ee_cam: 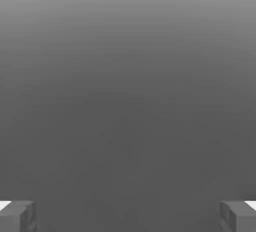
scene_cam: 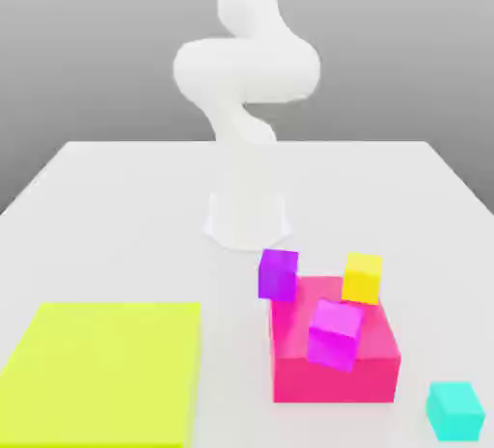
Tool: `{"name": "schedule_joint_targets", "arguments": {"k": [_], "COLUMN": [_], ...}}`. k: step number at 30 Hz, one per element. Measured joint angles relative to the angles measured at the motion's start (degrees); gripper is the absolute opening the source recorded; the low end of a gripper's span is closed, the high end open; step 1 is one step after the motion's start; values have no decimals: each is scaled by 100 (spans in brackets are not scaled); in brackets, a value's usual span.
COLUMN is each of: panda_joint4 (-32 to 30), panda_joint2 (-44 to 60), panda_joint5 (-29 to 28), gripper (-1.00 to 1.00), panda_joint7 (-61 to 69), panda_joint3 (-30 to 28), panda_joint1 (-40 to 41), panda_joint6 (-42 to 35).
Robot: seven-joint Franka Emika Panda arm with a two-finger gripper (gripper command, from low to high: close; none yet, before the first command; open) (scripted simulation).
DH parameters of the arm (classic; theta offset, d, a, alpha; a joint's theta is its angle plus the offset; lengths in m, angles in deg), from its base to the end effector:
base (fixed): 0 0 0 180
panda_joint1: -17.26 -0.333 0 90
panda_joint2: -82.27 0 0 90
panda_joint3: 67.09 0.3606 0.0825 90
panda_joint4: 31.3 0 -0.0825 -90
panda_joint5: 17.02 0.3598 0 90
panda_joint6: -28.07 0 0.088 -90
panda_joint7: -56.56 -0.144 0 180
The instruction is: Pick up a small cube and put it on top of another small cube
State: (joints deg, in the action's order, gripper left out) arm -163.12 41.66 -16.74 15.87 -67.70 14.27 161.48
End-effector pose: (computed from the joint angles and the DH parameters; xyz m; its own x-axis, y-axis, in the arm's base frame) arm 0.3511 0.0132 0.6878 0.5901 -0.6326 0.5016 -0.4494 -0.7735 -0.4469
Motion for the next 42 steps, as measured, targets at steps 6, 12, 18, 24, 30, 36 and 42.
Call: {"name": "schedule_joint_targets", "arguments": {"k": [6, 12, 18, 24, 30, 36, 42], "panda_joint4": [-6, -12, -19, -27, 20, 165, 129], "panda_joint2": [1282, 2531, 3776, 5017, 6258, 6991, 6825], "panda_joint5": [111, 259, 323, 125, -343, -453, -440], "gripper": [0, 0, 0, 0, 0, -100, -100], "panda_joint7": [1296, 2584, 3811, 4850, 5473, 5441, 5454], "panda_joint3": [-114, -100, 84, 291, 442, 367, 389], "panda_joint1": [-685, -1225, -1656, -1965, -2180, -2254, -2239], "panda_joint6": [393, 775, 1159, 1547, 2050, 2598, 2457]}}
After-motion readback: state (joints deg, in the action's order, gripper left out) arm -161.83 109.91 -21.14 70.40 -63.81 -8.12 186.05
